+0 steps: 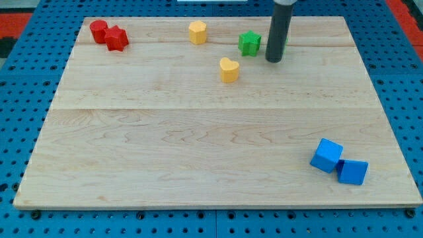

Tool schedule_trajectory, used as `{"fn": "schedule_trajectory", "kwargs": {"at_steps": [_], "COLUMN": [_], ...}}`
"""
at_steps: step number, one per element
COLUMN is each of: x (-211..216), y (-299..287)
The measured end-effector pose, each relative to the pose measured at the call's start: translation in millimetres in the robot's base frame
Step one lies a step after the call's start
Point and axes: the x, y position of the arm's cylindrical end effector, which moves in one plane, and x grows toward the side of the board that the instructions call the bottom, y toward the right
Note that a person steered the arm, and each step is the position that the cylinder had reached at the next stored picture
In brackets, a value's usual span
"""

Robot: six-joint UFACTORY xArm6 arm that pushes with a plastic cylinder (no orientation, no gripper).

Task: Push the green circle diagonally above right to the green star

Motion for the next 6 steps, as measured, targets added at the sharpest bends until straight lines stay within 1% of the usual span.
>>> {"fn": "schedule_trajectory", "kwargs": {"at_steps": [1, 2, 3, 4, 5, 6], "x": [-33, 5, 0, -42, -49, -45], "y": [14, 15, -14, -16, 1, 30]}}
